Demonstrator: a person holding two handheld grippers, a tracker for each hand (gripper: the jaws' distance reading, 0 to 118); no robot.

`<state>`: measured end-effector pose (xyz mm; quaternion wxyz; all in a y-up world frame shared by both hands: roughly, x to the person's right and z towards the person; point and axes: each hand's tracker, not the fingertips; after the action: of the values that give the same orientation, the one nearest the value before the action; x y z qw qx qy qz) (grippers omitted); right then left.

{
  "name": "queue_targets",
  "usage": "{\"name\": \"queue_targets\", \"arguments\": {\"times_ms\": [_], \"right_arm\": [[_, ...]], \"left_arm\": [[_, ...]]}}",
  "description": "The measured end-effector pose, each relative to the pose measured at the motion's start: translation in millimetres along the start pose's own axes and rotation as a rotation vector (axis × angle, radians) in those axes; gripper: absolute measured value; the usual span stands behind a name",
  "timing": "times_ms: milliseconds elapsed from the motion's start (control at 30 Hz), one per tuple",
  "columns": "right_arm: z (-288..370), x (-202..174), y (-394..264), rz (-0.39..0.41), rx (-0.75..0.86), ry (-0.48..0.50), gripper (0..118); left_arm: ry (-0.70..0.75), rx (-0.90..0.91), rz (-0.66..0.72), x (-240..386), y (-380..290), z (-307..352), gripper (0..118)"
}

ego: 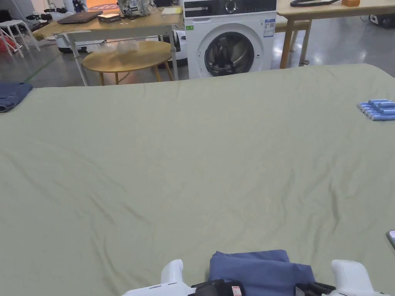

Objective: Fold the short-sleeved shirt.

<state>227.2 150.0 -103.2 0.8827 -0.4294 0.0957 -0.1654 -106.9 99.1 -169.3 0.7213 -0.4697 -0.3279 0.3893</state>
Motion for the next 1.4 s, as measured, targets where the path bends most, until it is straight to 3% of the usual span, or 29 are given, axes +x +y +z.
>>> {"name": "queue_targets", "arguments": {"times_ms": [67,133,333,433,500,567,600,700,800,900,967,1000,1067,1100,1167,1233,1300,1400], "right_arm": [[12.7,-0.5,0.8,-0.03,0.055,0.066,0],[21.5,-2.0,4.2,-0.025,0.07,0.056,0],[19.0,8.3,6.2,-0.024,0.089,0.065,0],[16.3,12.5,8.8,-0.014,0.077,0.059,0],[17.7,11.1,12.3,-0.012,0.069,0.057,0],[21.7,12.7,13.9,-0.014,0.08,0.057,0],[25.0,11.8,16.4,-0.011,0.094,0.049,0],[36.8,10.2,27.6,0.024,0.182,-0.02,0],[54.3,-0.6,50.6,0.103,0.301,-0.056,0],[67.3,-26.0,80.1,0.2,0.412,-0.072,0],[70.1,-49.8,99.8,0.263,0.467,-0.143,0],[69.7,-59.2,107.3,0.276,0.508,-0.147,0],[72.4,-73.5,121.5,0.301,0.547,-0.065,0],[74.1,-81.7,126.0,0.316,0.578,-0.063,0],[77.9,-93.8,131.8,0.371,0.629,-0.076,0],[87.6,-107.7,129.5,0.419,0.682,-0.146,0],[95.0,-112.4,123.7,0.465,0.725,-0.145,0],[96.0,-111.1,118.1,0.482,0.732,-0.162,0]], "left_arm": [[-0.011,0.075,-0.012,3.0,7.6,34.5,33],[0.03,0.159,-0.041,-7.5,22.4,97.1,33],[0.427,0.453,-0.005,-69.0,61.4,313.4,33],[0.595,0.431,-0.012,-99.6,84.0,376.8,33],[0.717,0.475,0.07,-107.9,92.7,389.5,33],[0.815,0.495,0.067,-103.5,99.2,393.6,86],[0.895,0.519,-0.023,-92.5,103.4,393.1,100],[0.941,0.616,-0.18,-40.6,103.3,382.0,100],[0.74,0.698,-0.261,24.4,97.1,358.7,94],[0.653,0.752,-0.411,96.1,90.2,309.5,94],[0.573,0.803,-0.463,130.7,83.2,274.3,88],[0.535,0.835,-0.512,145.0,79.0,256.9,77],[0.471,0.886,-0.617,154.0,72.5,229.3,19],[0.483,0.914,-0.677,161.6,67.5,215.1,19],[0.512,0.951,-0.736,160.4,64.9,198.9,0],[0.631,0.959,-0.815,165.8,53.4,186.7,0],[0.738,0.944,-0.85,177.2,37.4,171.7,0],[0.768,0.965,-0.849,179.4,32.5,174.8,0]]}}
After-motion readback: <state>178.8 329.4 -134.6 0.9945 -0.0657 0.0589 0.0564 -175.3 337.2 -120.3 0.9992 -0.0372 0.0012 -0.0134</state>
